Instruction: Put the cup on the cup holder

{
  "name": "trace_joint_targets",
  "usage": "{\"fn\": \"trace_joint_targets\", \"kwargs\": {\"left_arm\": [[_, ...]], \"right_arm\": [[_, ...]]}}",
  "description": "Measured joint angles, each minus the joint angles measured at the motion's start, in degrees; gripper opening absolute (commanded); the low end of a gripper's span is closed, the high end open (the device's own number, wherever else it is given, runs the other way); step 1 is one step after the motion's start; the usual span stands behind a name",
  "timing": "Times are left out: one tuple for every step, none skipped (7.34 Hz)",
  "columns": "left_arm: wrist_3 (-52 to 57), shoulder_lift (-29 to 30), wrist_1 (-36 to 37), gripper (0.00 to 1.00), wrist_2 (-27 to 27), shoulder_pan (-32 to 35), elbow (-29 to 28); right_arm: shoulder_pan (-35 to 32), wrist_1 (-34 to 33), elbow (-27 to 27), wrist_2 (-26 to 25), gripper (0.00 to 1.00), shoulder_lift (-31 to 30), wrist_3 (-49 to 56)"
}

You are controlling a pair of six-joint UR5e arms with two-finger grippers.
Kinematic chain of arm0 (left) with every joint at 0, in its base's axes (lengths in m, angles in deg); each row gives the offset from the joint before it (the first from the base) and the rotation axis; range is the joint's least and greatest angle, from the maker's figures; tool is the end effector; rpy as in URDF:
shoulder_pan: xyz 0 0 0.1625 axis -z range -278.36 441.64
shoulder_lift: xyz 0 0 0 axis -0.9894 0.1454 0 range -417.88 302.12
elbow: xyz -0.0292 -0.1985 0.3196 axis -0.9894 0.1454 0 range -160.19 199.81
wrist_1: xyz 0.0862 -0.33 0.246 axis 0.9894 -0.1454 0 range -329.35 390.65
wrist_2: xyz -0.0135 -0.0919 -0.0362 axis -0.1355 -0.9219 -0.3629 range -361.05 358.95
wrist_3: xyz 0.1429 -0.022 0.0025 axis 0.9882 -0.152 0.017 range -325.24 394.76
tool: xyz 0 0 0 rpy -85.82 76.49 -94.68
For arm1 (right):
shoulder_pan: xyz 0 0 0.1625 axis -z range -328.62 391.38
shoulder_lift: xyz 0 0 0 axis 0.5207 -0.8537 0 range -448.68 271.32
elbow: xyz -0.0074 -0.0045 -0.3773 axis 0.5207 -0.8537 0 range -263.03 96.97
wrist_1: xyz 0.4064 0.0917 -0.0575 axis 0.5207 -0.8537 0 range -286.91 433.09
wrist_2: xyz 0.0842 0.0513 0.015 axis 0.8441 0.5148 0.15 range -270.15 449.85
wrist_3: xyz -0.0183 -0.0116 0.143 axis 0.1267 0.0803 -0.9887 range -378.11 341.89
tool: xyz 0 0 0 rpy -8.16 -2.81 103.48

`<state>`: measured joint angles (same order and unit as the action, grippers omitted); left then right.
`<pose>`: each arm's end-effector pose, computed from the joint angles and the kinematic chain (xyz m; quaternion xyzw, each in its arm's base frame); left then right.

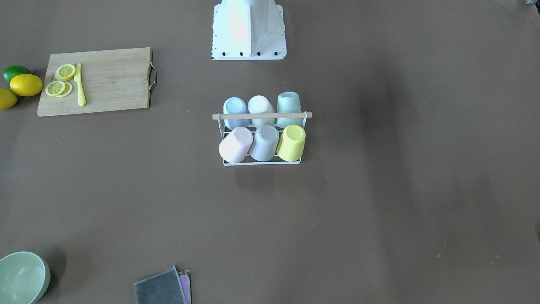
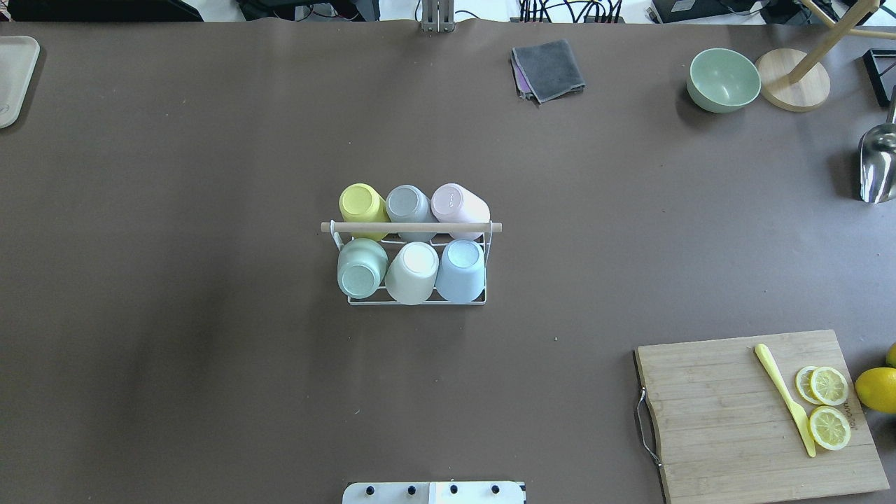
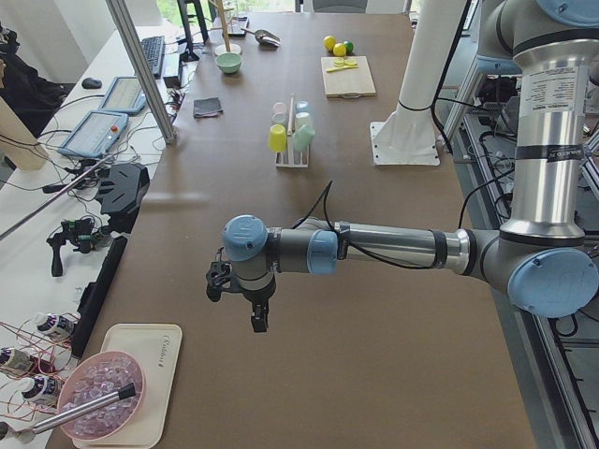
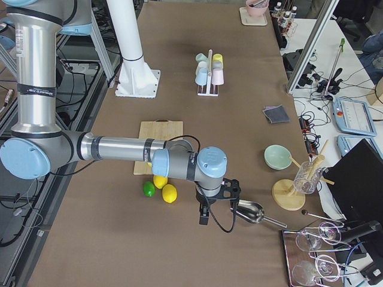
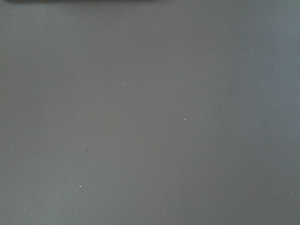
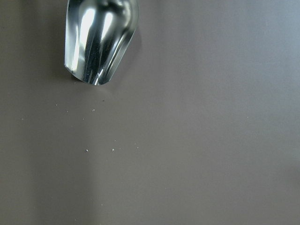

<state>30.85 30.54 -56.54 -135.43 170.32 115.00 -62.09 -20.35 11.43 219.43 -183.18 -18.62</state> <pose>-0.0209 -0.4894 0.6165 -0.0107 0.3776 -0.0183 0.9257 0.0691 -0.4588 0.6563 -0.0198 -0.3390 0.0429 0.9396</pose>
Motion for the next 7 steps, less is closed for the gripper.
{"fn": "trace_joint_targets", "kwargs": {"left_arm": [[0.05, 0.01, 0.0, 0.98, 0.0, 0.0, 0.0], [0.07, 0.05, 0.0, 0.98, 0.0, 0.0, 0.0], [0.1, 0.05, 0.0, 0.98, 0.0, 0.0, -0.03], [0.12, 0.03, 0.0, 0.98, 0.0, 0.0, -0.06], [0.12, 0.01, 0.0, 0.98, 0.0, 0.0, -0.07], [0.13, 0.02, 0.0, 0.98, 0.0, 0.0, -0.09], [0.13, 0.05, 0.0, 0.98, 0.0, 0.0, -0.09]], "right_arm": [[0.01, -0.08, 0.18, 0.27, 1.0, -0.07, -0.81], [-0.01, -0.09, 0.36, 0.34, 1.0, -0.23, -1.1], [-0.03, -0.07, 0.47, 0.4, 1.0, -0.37, -1.2], [-0.03, -0.03, 0.55, 0.45, 1.0, -0.45, -1.24], [-0.02, -0.02, 0.68, 0.48, 1.0, -0.51, -1.25], [-0.02, -0.03, 0.81, 0.49, 1.0, -0.56, -1.24], [-0.03, -0.01, 0.85, 0.5, 1.0, -0.58, -1.2]]}}
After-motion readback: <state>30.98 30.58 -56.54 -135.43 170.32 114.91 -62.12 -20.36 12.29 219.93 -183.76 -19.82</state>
